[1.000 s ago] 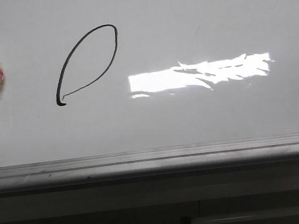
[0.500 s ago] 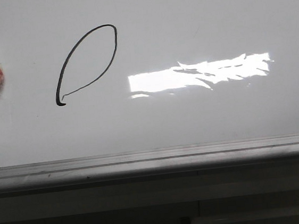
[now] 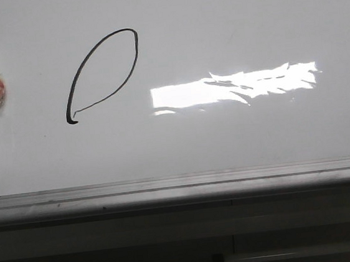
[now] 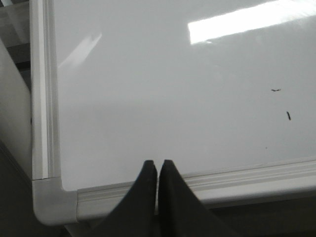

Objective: Write number 0 on whiteboard

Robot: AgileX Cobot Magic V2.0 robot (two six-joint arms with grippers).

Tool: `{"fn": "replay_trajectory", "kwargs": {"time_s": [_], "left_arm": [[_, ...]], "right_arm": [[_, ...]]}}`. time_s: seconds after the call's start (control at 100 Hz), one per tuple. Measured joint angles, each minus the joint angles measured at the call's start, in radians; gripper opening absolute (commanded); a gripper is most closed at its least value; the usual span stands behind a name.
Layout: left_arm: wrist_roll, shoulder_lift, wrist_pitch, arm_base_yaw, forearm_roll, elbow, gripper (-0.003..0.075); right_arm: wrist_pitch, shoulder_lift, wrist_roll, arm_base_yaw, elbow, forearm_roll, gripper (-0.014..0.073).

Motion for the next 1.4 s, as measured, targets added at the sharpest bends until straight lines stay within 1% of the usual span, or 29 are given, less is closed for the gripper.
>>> {"fn": "replay_trajectory", "kwargs": {"time_s": [0.02,0.09,0.21,0.28,0.39,0.47,0.58,0.7,0.89,0.97,1.1,1.4], "left_arm": [[0.0,0.0,0.0,0.0,0.0,0.0,-0.002],[0.0,0.0,0.0,0.0,0.0,0.0,-0.002],[0.0,0.0,0.0,0.0,0.0,0.0,-0.002],[0.0,0.0,0.0,0.0,0.0,0.0,-0.002],[0.0,0.0,0.0,0.0,0.0,0.0,-0.002],[0.0,0.0,0.0,0.0,0.0,0.0,-0.002],[0.0,0.0,0.0,0.0,0.0,0.0,-0.002],[0.0,0.0,0.0,0.0,0.0,0.0,-0.002],[0.0,0.0,0.0,0.0,0.0,0.0,-0.002],[0.0,0.0,0.0,0.0,0.0,0.0,-0.002],[0.0,0.0,0.0,0.0,0.0,0.0,-0.002],[0.0,0.0,0.0,0.0,0.0,0.0,-0.002]], "right_arm": [[0.0,0.0,0.0,-0.024,0.0,0.015,-0.0069],[0.0,0.0,0.0,-0.154,0.0,0.046,-0.0069],[-0.026,0.0,0.0,-0.405,0.0,0.081,-0.0069],[-0.047,0.0,0.0,-0.527,0.0,0.108,-0.0069],[-0.063,0.0,0.001,-0.664,0.0,0.122,-0.0069],[-0.063,0.0,0.001,-0.735,0.0,0.075,-0.0069],[-0.048,0.0,0.001,-0.78,0.0,0.012,-0.0069],[0.012,0.0,0.001,-0.82,0.0,-0.053,-0.0069],[0.111,0.0,0.001,-0.882,0.0,-0.076,-0.0069],[0.18,0.0,0.001,-0.901,0.0,-0.079,-0.0069],[0.184,0.0,0.001,-0.915,-0.002,-0.08,-0.0069],[0.184,0.0,0.001,-0.913,-0.002,-0.08,-0.0069]]}}
